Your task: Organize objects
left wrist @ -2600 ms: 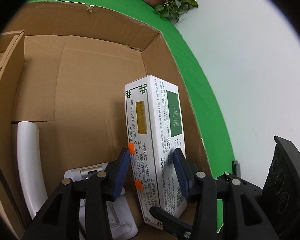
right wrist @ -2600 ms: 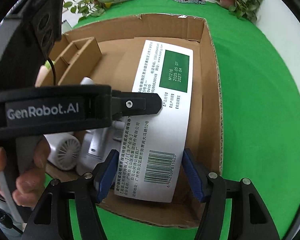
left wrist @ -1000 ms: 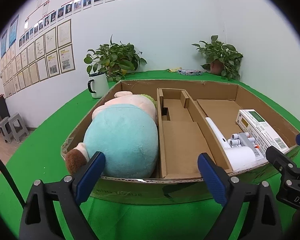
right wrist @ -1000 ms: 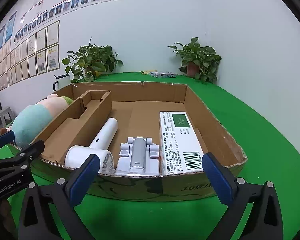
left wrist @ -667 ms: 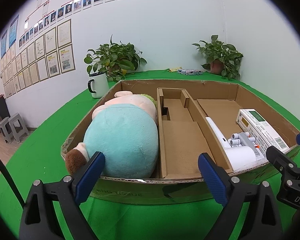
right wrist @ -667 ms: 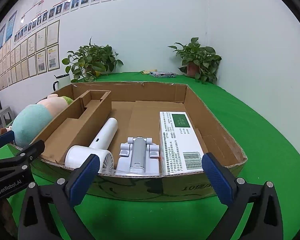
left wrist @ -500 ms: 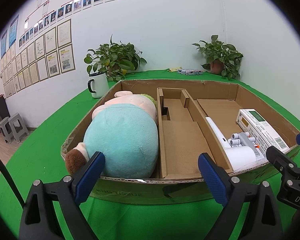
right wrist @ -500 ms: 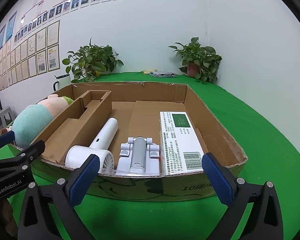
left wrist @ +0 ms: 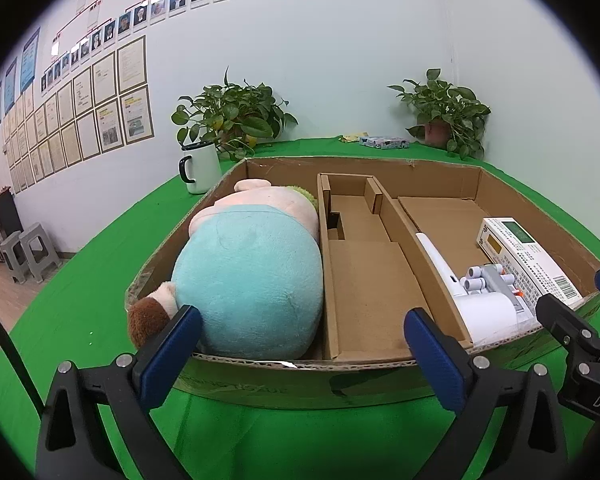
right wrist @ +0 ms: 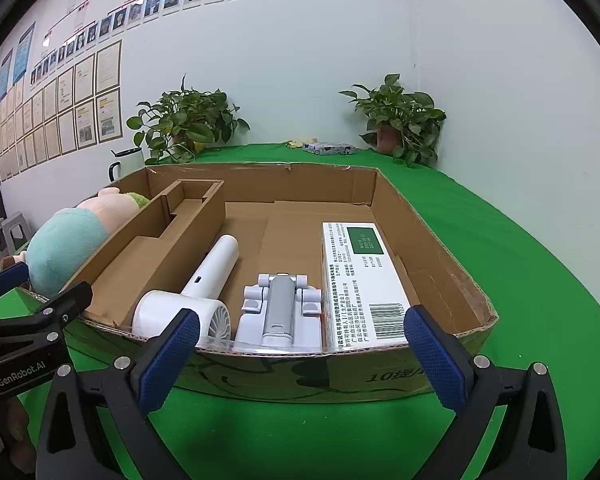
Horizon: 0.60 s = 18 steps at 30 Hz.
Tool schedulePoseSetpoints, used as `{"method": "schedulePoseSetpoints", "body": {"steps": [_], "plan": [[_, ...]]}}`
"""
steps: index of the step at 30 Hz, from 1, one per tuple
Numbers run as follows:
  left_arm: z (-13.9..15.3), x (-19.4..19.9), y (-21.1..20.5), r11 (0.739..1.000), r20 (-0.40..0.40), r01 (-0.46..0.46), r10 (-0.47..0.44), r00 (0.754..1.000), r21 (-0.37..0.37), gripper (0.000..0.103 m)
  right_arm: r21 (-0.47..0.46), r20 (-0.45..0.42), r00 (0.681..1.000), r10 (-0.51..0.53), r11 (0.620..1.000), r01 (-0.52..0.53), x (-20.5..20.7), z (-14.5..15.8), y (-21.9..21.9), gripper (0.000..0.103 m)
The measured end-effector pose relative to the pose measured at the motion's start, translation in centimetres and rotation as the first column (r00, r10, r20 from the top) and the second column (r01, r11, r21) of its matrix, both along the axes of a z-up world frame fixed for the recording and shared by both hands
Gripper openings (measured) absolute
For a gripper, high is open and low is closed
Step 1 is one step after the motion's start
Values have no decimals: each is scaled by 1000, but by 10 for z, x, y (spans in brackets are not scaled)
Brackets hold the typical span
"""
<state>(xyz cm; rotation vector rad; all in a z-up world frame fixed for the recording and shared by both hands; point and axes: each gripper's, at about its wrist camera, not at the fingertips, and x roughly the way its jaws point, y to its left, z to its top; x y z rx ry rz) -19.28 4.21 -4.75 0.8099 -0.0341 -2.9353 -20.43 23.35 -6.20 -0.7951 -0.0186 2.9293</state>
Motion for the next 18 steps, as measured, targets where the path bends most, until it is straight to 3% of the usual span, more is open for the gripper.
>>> {"method": "schedulePoseSetpoints", "body": {"steps": [18], "plan": [[0,1,0,1000,1,0,0,1000,-1,102,-3,0,1000,7,1000,-7,-3,-1,-2,103]]}}
